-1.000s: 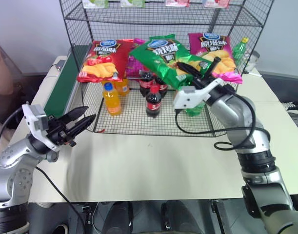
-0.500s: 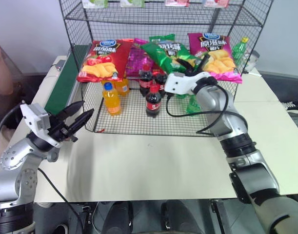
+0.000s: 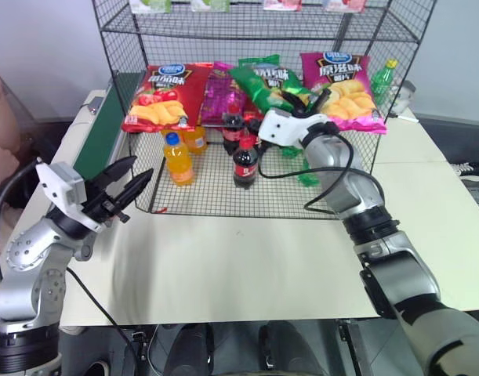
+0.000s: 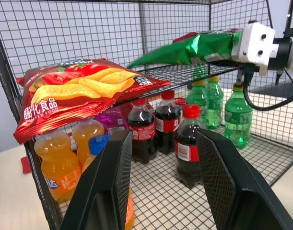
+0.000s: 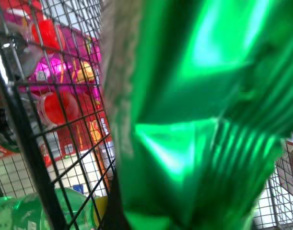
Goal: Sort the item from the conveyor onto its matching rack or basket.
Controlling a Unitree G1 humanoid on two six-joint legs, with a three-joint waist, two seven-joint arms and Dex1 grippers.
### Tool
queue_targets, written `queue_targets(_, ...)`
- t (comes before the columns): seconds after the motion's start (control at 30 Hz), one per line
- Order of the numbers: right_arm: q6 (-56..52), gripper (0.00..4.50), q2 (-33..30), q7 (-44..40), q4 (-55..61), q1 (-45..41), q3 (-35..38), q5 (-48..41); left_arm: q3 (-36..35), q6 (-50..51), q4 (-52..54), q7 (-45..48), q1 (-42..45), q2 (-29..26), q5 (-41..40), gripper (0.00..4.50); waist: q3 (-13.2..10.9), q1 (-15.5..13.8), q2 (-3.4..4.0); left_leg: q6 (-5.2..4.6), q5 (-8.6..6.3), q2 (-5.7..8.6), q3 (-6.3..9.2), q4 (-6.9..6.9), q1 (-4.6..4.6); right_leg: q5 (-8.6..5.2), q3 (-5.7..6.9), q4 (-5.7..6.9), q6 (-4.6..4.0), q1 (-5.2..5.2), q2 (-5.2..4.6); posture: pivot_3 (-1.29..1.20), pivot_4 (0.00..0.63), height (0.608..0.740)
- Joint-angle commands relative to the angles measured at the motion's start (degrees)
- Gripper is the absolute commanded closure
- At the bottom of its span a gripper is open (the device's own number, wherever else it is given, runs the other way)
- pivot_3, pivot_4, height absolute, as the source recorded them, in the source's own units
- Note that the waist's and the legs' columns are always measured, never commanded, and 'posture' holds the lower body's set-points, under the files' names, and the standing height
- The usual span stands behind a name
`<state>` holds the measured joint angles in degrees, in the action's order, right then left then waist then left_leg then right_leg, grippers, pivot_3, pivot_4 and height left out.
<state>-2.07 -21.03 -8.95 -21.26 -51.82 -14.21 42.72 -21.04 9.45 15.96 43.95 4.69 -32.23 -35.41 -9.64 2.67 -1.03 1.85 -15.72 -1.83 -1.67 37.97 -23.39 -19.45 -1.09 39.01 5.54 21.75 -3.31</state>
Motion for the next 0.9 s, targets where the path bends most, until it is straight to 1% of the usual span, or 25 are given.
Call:
queue_targets(0.03,1.04,1.81,1.51,-0.95,2.6,-1.81,0.41,-3.75,0.18,-1.77,0.71,0.3,0.03,0.38,0.55,2.3,0.0,0.09,0.0,0.0,0.0,-0.01,0.0,0.0,0.0,0.0,0.0,0.0,0.0,0.0,0.01,0.0,0.15,0.739)
queue_targets(0.1,0.05,0.9,2.24,-3.75,5.0,-1.47,-0.1,-5.53,0.49,-2.18,0.48,0.53,-0.31,0.7,0.91,2.3,0.0,0.11,0.0,0.0,0.0,-0.03,0.0,0.0,0.01,0.0,0.0,0.01,0.0,0.01,0.03,0.0,0.15,0.739)
queue_targets(0.13,-1.05,0.41,2.95,-6.63,6.1,-0.95,-0.02,-7.77,0.61,-2.27,0.41,0.61,-0.44,0.85,1.06,2.3,0.01,0.14,-0.01,0.0,0.0,-0.03,0.0,0.0,0.01,0.0,-0.01,0.02,0.0,0.02,0.03,0.0,0.15,0.739)
queue_targets(0.17,-2.84,0.02,4.22,-7.92,7.49,-0.28,1.01,-10.18,0.83,-2.1,0.36,0.7,-0.62,0.92,1.11,2.3,0.01,0.13,-0.02,0.0,0.0,-0.03,0.0,0.0,0.01,0.0,-0.01,0.03,0.0,0.02,0.04,0.0,0.15,0.739)
queue_targets(0.33,-4.51,0.02,3.76,-12.61,12.62,0.67,0.93,-12.79,1.96,-2.51,0.3,1.41,-1.03,1.19,1.57,2.3,0.01,-0.14,-0.01,0.0,0.0,-0.02,0.0,0.0,0.0,0.0,0.0,0.04,0.0,0.02,0.0,0.0,0.15,0.739)
queue_targets(0.4,-6.12,0.02,5.58,-14.92,15.38,1.02,2.69,-17.51,1.9,-2.52,0.17,1.36,-0.95,1.25,1.37,2.3,0.01,-0.14,-0.01,-0.01,-0.01,0.0,0.0,0.0,-0.01,0.0,0.01,0.03,0.0,0.02,-0.04,0.0,0.15,0.739)
queue_targets(0.57,-10.6,0.02,7.51,-19.31,22.62,2.98,5.66,-26.55,1.68,-2.29,0.37,1.51,-1.23,1.03,1.0,2.3,0.0,-0.1,0.0,-0.01,-0.01,-0.02,0.01,-0.02,-0.02,0.0,0.01,0.03,0.0,0.04,-0.02,0.0,0.15,0.739)
queue_targets(0.67,-13.46,0.02,8.31,-22.78,29.51,6.0,9.46,-35.59,2.13,-0.07,1.72,1.33,-2.85,0.26,0.75,2.3,0.01,-0.19,0.0,-0.03,-0.01,-0.02,0.01,-0.03,-0.03,0.0,0.02,0.02,0.0,0.04,-0.04,0.0,0.15,0.739)
queue_targets(0.7,-14.08,0.02,8.36,-23.21,30.86,6.49,10.28,-37.4,2.26,0.52,2.07,1.34,-3.27,0.07,0.56,2.3,0.0,-0.18,0.0,-0.04,-0.02,-0.02,0.02,-0.03,-0.03,0.0,0.04,0.02,0.0,0.03,-0.05,0.0,0.15,0.739)
queue_targets(0.77,-19.79,0.02,9.77,-25.24,35.91,8.43,14.93,-47.1,1.9,2.36,3.24,1.36,-4.9,-0.26,-0.71,2.3,0.01,-0.17,-0.01,-0.04,-0.03,0.0,0.01,-0.03,-0.04,0.0,0.04,0.01,0.0,0.03,-0.08,0.0,0.15,0.739)
queue_targets(0.9,-30.17,0.02,9.03,-27.39,43.89,12.22,21.78,-61.77,-0.27,8.53,5.79,-2.74,-6.54,-1.35,-3.01,2.3,0.0,-0.22,0.0,-0.05,-0.03,-0.02,0.05,-0.03,-0.04,0.0,0.06,0.01,0.0,0.01,-0.09,0.0,0.15,0.739)
